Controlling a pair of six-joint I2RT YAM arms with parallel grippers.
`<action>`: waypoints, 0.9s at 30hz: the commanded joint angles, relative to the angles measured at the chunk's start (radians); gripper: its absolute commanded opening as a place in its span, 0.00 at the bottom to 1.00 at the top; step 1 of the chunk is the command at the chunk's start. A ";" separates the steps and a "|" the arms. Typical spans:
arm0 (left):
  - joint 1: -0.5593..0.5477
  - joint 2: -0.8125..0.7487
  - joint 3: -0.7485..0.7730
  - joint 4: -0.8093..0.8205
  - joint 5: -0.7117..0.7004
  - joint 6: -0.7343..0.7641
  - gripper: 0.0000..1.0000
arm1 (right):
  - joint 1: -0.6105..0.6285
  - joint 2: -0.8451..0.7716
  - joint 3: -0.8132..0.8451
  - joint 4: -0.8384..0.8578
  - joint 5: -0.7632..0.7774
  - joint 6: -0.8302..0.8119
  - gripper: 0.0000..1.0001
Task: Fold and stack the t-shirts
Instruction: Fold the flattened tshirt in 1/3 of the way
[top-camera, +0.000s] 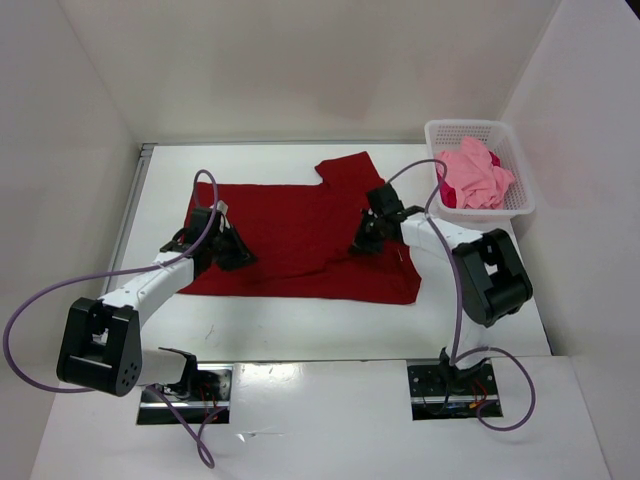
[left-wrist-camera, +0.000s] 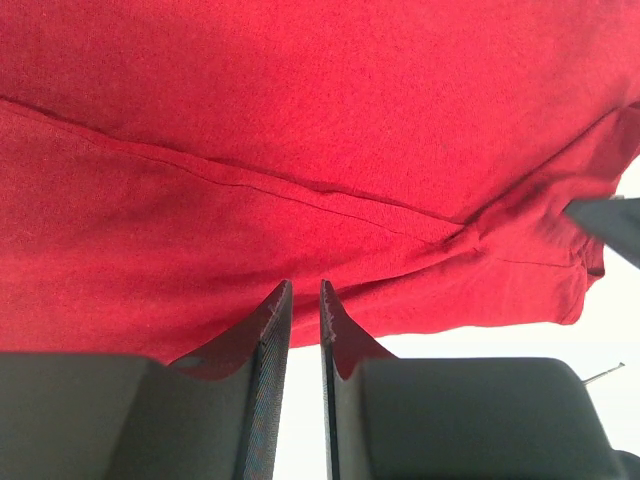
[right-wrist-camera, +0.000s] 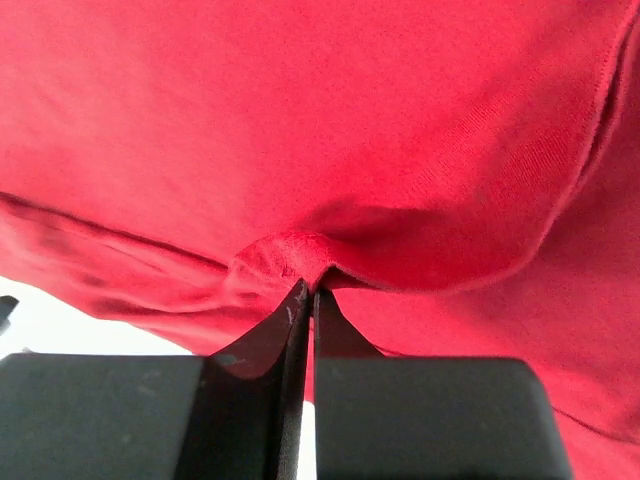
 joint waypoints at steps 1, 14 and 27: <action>0.006 -0.006 0.014 0.021 0.010 -0.003 0.24 | 0.003 0.051 0.133 0.013 -0.022 -0.017 0.02; 0.006 0.003 0.081 -0.009 -0.010 -0.003 0.24 | 0.012 0.240 0.368 0.059 -0.132 0.026 0.34; 0.046 0.043 0.048 -0.058 -0.039 0.058 0.24 | 0.069 0.002 0.055 0.078 -0.132 0.006 0.00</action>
